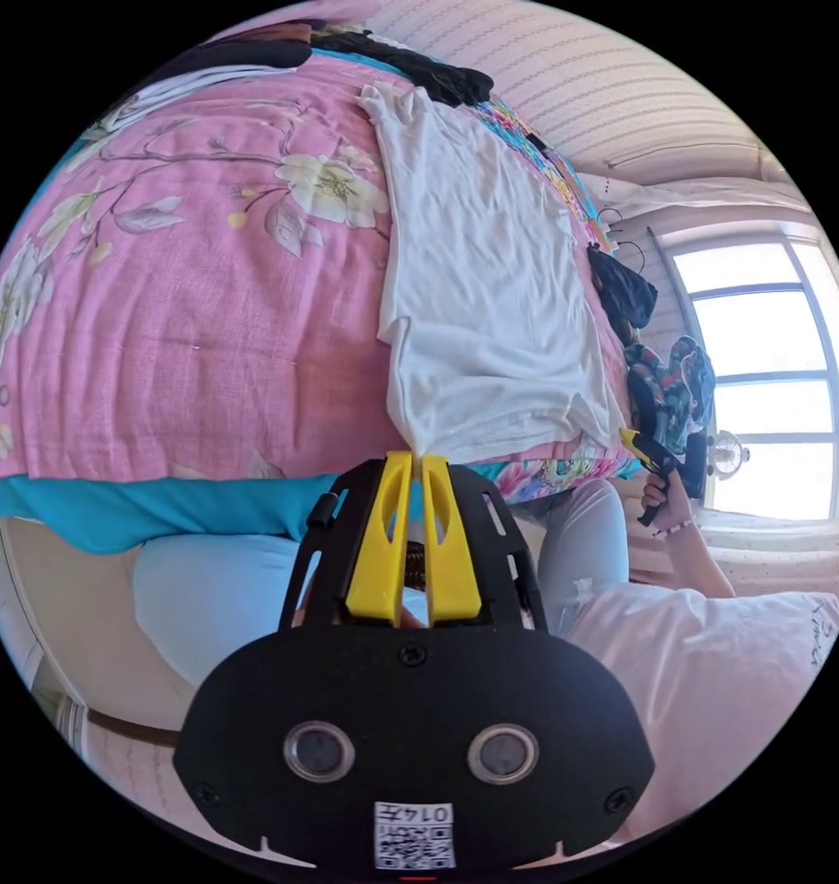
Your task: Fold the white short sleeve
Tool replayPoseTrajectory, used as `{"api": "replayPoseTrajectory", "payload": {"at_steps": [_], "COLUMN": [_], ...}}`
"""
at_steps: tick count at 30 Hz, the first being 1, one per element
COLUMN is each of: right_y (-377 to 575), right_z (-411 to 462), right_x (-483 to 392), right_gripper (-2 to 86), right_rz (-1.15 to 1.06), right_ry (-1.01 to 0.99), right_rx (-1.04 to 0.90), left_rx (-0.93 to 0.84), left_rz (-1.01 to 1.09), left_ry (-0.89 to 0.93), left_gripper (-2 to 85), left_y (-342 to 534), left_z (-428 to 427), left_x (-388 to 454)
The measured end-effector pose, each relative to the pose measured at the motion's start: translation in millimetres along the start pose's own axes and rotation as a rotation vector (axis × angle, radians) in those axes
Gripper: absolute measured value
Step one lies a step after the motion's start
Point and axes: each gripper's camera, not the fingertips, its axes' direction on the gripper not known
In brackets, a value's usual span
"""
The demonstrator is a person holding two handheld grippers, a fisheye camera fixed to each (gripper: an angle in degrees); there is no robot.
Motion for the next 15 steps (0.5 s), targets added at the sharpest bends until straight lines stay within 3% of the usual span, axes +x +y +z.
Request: {"api": "replayPoseTrajectory", "payload": {"at_steps": [6,15], "right_y": [16.8,8.3], "right_z": [-36.9,-31.5], "right_x": [35.1,20.1], "right_gripper": [0.2,0.0], "right_rz": [0.120,0.043], "right_ry": [-0.069,-0.063], "right_rx": [0.058,-0.085], "left_rx": [-0.066,-0.046], "left_rz": [0.042,0.087], "left_ry": [0.038,0.046], "left_gripper": [-1.0,-1.0], "left_y": [12.2,-1.2], "left_z": [-8.3,-28.7], "left_x": [-7.6,-10.1]}}
